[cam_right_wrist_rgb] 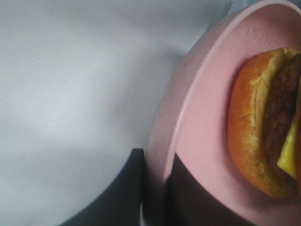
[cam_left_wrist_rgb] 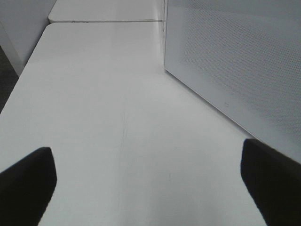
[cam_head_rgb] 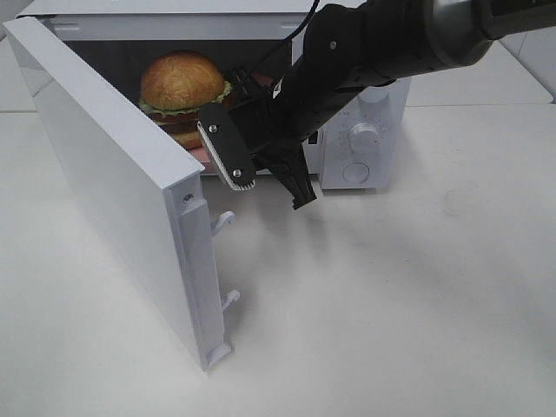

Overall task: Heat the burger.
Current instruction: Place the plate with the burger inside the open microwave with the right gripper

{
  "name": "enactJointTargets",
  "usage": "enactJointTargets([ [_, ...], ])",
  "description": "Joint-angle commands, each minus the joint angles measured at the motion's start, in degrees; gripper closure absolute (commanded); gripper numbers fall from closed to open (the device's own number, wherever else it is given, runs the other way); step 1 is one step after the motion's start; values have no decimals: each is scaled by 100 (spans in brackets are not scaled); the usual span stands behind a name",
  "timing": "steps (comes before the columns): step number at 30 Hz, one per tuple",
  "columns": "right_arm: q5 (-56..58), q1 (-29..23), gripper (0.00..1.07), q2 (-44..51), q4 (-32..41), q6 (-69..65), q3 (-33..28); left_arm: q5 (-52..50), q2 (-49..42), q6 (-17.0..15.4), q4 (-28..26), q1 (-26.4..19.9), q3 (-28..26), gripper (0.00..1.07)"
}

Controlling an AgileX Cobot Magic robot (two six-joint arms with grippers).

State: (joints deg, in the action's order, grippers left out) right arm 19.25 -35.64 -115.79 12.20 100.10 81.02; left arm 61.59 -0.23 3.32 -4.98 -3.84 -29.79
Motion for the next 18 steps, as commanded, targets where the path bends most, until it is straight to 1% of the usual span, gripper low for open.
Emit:
enactJointTargets([
  [1, -344, 29, 107, 384, 201, 120, -252, -46, -97, -34, 0, -11, 17, 7],
  [4, -344, 29, 107, 435, 212, 149, -304, -46, -97, -34, 0, -11, 17, 7],
  [6, -344, 29, 107, 625, 212, 321, -567, -46, -97, -34, 0, -11, 17, 7],
  [9, -344, 29, 107, 670, 218, 332, -642, -46, -97, -34, 0, -11, 17, 7],
  [11, -441, 29, 107, 922, 229, 350, -963, -46, -97, -34, 0, -11, 17, 7],
  [13, -470, 29, 107, 968, 229, 350, -1037, -46, -97, -34, 0, -11, 17, 7],
  [14, -493, 29, 107, 1089, 229, 350, -1232, -46, -97, -34, 0, -11, 17, 7],
  [17, -493, 29, 107, 1152, 229, 350, -1329, -46, -97, -34, 0, -11, 17, 7],
  [18, -493, 29, 107, 1272, 229, 350, -1501, -46, -97, -34, 0, -11, 17, 7],
])
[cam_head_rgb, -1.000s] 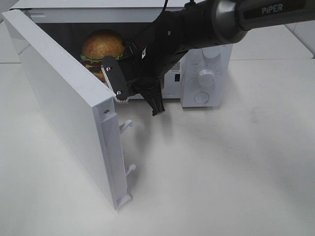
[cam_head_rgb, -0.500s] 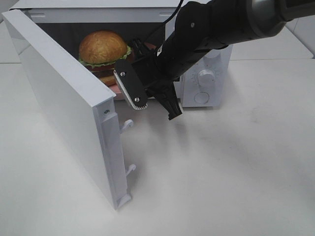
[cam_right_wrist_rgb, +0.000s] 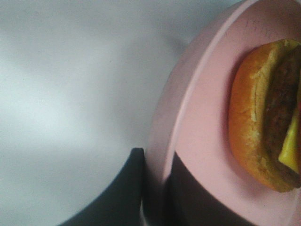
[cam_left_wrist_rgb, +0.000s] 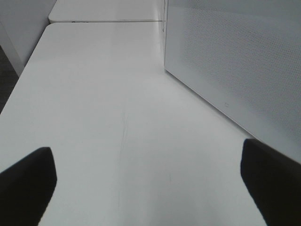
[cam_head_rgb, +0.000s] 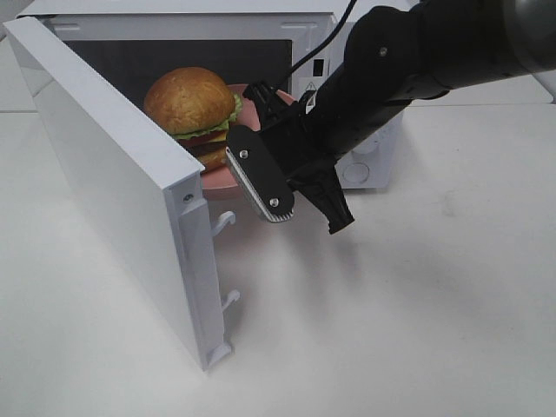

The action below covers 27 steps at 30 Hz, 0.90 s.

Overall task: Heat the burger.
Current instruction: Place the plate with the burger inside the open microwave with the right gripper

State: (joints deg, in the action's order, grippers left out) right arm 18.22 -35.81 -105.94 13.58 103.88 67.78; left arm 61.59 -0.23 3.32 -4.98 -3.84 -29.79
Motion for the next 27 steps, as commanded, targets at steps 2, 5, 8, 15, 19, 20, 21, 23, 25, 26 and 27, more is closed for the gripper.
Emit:
enactJointTargets([
  [2, -447, 46, 107, 424, 92, -29, -344, -46, -97, -34, 0, -11, 17, 7],
  [5, -556, 46, 107, 619, 92, -29, -613, -46, -97, -34, 0, -11, 17, 7],
  [8, -561, 46, 107, 819, 92, -29, -865, -46, -97, -34, 0, -11, 17, 7],
  [15, -647, 46, 107, 1324, 92, -57, -1450, -46, -97, -34, 0, -11, 17, 7],
  [19, -688, 46, 107, 1730, 92, -80, -1851, -46, -97, -34, 0, -11, 17, 7],
  [20, -688, 46, 107, 1730, 92, -80, -1851, -46, -97, -34, 0, -11, 17, 7],
  [21, -688, 46, 107, 1896, 92, -155, -2023, -46, -97, -34, 0, -11, 17, 7],
  [23, -688, 46, 107, 1988, 92, -183, -2108, -46, -97, -34, 0, -11, 17, 7],
  [25, -688, 46, 107, 2160, 92, -241, -2263, -46, -97, -34, 0, -11, 17, 7],
  [26, -688, 46, 107, 2263, 92, -298, -2355, -46, -97, -34, 0, -11, 17, 7],
  [27, -688, 40, 107, 2464, 92, -361, -2515, -46, -97, -34, 0, -11, 17, 7],
])
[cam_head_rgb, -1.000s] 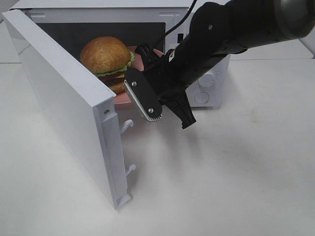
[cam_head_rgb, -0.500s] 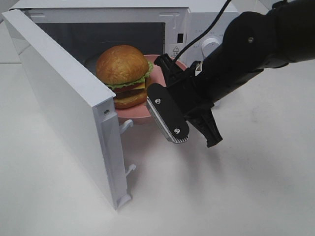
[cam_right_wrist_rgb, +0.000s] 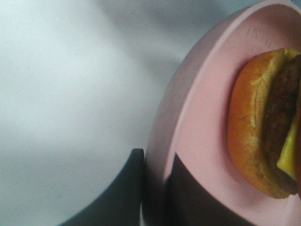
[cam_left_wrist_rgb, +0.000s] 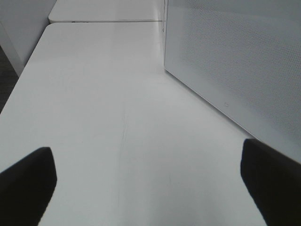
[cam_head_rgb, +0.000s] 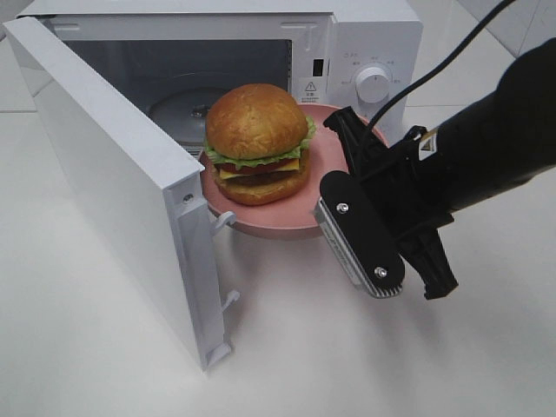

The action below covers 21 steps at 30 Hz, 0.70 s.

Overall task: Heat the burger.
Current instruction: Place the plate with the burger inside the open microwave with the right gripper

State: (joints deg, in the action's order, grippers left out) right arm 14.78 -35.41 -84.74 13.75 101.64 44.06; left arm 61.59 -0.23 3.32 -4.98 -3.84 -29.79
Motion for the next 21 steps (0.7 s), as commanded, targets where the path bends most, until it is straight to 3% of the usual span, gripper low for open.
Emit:
enactJointTargets([
  [1, -344, 0, 107, 344, 74, -138, -143, -46, -97, -34, 0, -11, 17, 7],
  [21, 109, 0, 107, 2756, -103, -917, -1730, -46, -97, -34, 0, -11, 17, 7],
])
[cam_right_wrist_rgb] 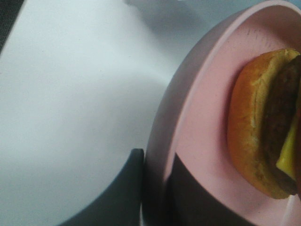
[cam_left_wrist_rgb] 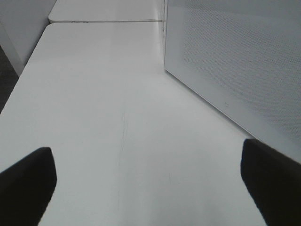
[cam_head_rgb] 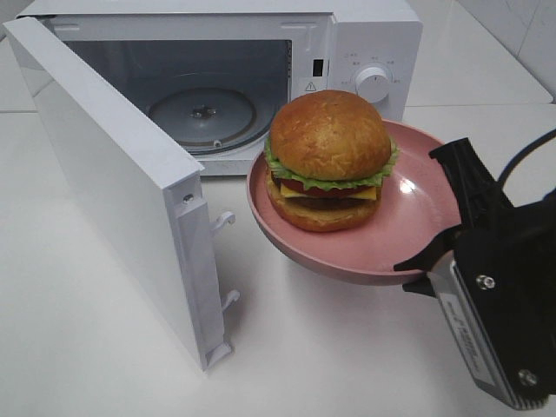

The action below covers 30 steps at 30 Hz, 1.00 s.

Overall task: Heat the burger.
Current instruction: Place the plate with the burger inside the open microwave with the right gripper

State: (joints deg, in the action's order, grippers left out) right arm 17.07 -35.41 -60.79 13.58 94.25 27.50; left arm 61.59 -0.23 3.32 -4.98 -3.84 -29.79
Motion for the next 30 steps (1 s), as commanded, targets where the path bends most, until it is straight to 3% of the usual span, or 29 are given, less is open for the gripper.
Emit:
enactJointTargets([
  [1, -120, 0, 107, 361, -86, -178, -74, -46, -97, -34, 0, -11, 17, 7],
  [9, 561, 0, 107, 1175, -922, -1215, -269, -46, -97, -34, 0, -11, 17, 7],
  [16, 1272, 0, 107, 1879, -2143, -2739, -269, -46, -97, -34, 0, -11, 17, 7],
  [22, 1490, 0, 107, 1971, -2848, -3822, -269, -46, -97, -34, 0, -11, 17, 7],
  [27, 1776, 0, 107, 1971, -4011, -5598, -269, -46, -97, -34, 0, -11, 17, 7],
  [30, 1822, 0, 107, 1971, -4183, -5879, -269, -46, -97, -34, 0, -11, 17, 7],
])
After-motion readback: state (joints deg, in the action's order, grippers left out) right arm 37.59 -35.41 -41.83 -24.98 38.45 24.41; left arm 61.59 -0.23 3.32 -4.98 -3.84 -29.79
